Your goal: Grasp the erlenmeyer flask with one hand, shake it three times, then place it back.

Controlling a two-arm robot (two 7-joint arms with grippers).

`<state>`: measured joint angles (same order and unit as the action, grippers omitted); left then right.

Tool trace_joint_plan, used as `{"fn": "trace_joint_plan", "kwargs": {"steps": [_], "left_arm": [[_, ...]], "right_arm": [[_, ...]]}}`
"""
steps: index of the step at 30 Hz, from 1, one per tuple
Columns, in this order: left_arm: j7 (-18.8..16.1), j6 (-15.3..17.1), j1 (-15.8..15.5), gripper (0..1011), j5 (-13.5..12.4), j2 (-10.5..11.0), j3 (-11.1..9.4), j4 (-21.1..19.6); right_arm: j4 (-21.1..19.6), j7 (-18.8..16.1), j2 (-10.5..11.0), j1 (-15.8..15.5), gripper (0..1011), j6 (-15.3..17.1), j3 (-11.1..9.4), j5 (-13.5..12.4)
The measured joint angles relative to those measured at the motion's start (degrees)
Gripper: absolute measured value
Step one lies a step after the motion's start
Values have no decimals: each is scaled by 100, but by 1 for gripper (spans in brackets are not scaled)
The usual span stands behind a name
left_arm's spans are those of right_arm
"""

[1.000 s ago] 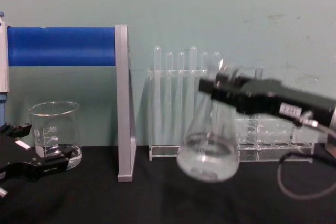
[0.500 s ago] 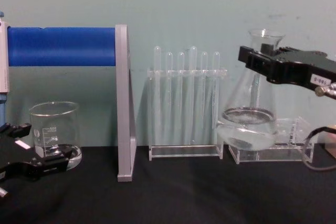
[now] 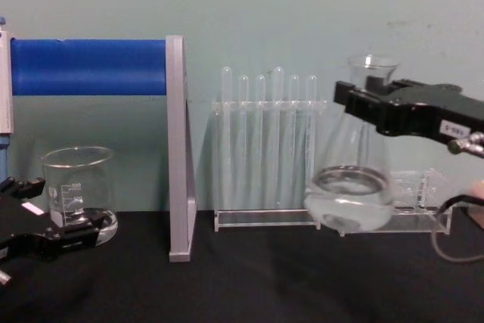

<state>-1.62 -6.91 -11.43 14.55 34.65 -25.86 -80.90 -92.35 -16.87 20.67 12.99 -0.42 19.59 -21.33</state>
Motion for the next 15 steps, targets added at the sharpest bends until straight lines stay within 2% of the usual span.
{"fn": "trace_joint_plan", "kwargs": {"steps": [8, 11, 14, 15], "left_arm": [[0, 0, 0, 1001, 0, 0, 0, 0], [0, 0, 0, 1001, 0, 0, 0, 0], [0, 0, 0, 1001, 0, 0, 0, 0], [0, 0, 0, 1001, 0, 0, 0, 0]], "right_arm": [[64, -782, 29, 160, 449, 1, 347, -17], [88, -1122, 44, 249, 449, -4, 558, -77], [118, -1553, 61, 377, 449, -40, 858, -176], [118, -1553, 61, 377, 449, -40, 858, -176]]}}
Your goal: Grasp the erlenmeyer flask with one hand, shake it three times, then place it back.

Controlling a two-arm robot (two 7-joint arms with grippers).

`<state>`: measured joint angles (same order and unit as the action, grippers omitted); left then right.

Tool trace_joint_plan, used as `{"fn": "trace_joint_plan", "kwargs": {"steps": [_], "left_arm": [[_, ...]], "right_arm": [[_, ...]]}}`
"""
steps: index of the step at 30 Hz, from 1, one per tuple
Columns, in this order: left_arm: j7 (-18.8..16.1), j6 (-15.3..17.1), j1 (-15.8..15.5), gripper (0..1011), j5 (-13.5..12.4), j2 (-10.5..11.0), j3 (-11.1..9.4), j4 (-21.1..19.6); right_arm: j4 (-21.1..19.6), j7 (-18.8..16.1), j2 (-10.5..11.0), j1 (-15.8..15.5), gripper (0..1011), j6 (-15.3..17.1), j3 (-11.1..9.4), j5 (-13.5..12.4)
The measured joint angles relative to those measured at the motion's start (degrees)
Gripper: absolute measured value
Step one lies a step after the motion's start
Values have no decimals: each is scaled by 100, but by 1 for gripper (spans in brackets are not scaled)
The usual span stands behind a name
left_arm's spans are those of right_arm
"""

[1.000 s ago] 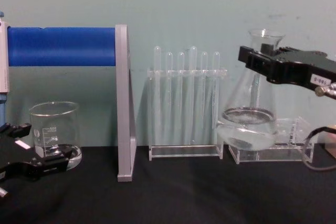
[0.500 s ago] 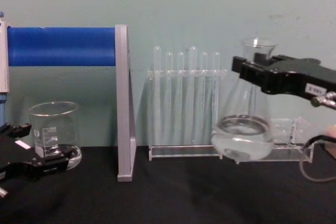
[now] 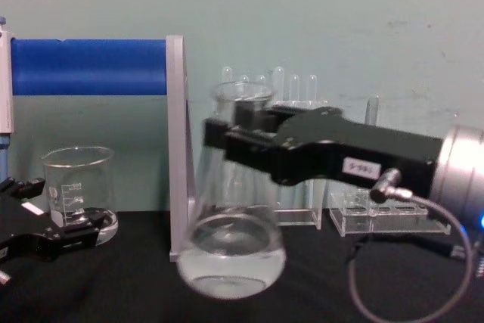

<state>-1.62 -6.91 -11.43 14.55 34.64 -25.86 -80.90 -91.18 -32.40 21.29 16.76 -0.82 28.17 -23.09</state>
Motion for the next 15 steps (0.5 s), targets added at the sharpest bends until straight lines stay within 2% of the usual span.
{"fn": "trace_joint_plan", "kwargs": {"steps": [3, 7, 15], "left_arm": [[0, 0, 0, 1001, 0, 0, 0, 0], [0, 0, 0, 1001, 0, 0, 0, 0], [0, 0, 0, 1001, 0, 0, 0, 0]], "right_arm": [[23, -364, 14, 108, 449, -40, 259, -100], [39, -580, 25, 194, 449, -64, 450, -174], [49, -545, 80, 229, 449, -90, 537, -294]]}}
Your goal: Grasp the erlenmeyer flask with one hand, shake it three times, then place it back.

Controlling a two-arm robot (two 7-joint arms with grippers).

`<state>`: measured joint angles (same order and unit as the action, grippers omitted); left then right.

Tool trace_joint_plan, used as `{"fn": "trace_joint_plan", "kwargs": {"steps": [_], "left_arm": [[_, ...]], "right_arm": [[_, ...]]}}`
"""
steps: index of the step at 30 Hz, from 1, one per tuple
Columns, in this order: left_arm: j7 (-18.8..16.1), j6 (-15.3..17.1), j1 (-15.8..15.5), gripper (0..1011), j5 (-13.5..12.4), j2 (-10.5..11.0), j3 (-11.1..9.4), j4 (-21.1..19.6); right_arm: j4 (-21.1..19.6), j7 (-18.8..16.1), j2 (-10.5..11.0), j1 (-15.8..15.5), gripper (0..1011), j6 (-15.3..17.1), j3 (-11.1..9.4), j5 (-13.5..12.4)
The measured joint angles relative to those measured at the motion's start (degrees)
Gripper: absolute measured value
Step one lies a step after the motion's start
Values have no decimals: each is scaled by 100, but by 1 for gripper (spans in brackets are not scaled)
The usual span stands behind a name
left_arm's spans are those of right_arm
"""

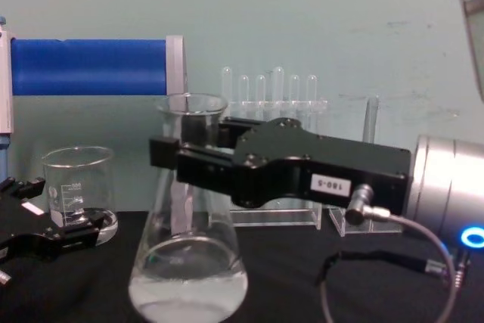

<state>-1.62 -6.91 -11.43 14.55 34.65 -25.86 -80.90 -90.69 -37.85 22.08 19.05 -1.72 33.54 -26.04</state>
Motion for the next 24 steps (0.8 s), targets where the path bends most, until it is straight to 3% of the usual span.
{"fn": "trace_joint_plan", "kwargs": {"steps": [4, 10, 17, 18, 21, 24], "left_arm": [[0, 0, 0, 1001, 0, 0, 0, 0], [0, 0, 0, 1001, 0, 0, 0, 0], [0, 0, 0, 1001, 0, 0, 0, 0], [0, 0, 0, 1001, 0, 0, 0, 0], [0, 0, 0, 1001, 0, 0, 0, 0], [0, 0, 0, 1001, 0, 0, 0, 0]], "right_arm": [[3, 254, 43, -25, 449, -11, -89, -26], [3, 852, 113, -153, 449, -22, -441, 21], [-94, 1694, 188, -455, 449, -5, -1080, 199], [-94, 1694, 188, -455, 449, -5, -1080, 199], [-191, 2089, 209, -652, 449, 34, -1420, 275], [-243, 2276, 211, -759, 449, 62, -1584, 319]]}}
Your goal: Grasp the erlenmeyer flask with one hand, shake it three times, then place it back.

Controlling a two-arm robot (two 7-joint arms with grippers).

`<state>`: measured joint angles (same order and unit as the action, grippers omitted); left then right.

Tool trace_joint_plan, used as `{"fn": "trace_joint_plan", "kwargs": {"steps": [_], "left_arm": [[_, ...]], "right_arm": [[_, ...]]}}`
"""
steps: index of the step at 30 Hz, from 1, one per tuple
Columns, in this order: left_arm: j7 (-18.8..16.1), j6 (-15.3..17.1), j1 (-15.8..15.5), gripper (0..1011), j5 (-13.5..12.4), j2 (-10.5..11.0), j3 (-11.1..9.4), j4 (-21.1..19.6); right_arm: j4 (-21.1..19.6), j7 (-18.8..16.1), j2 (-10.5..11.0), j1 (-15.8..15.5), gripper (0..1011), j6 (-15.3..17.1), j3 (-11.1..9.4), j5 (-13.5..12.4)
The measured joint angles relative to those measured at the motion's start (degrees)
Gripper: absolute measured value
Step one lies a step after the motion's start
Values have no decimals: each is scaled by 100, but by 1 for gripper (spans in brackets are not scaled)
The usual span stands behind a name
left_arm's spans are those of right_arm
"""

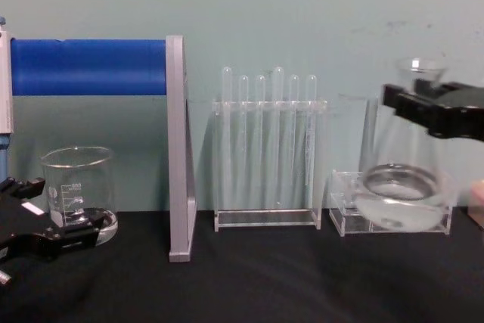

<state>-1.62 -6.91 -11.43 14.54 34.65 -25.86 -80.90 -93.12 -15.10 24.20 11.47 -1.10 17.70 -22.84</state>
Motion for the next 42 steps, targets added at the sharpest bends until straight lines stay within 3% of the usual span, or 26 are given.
{"fn": "trace_joint_plan", "kwargs": {"steps": [6, 12, 23, 32, 42], "left_arm": [[0, 0, 0, 1001, 0, 0, 0, 0], [0, 0, 0, 1001, 0, 0, 0, 0], [0, 0, 0, 1001, 0, 0, 0, 0], [0, 0, 0, 1001, 0, 0, 0, 0], [0, 0, 0, 1001, 0, 0, 0, 0]], "right_arm": [[-92, 253, -37, -211, 449, 69, -302, 96], [-77, 145, -106, -202, 449, 88, -329, 134], [129, -780, -292, 120, 449, 99, 182, 92], [371, -1610, -382, 515, 449, 42, 835, -123], [495, -1773, -434, 703, 449, -42, 1099, -237]]}}
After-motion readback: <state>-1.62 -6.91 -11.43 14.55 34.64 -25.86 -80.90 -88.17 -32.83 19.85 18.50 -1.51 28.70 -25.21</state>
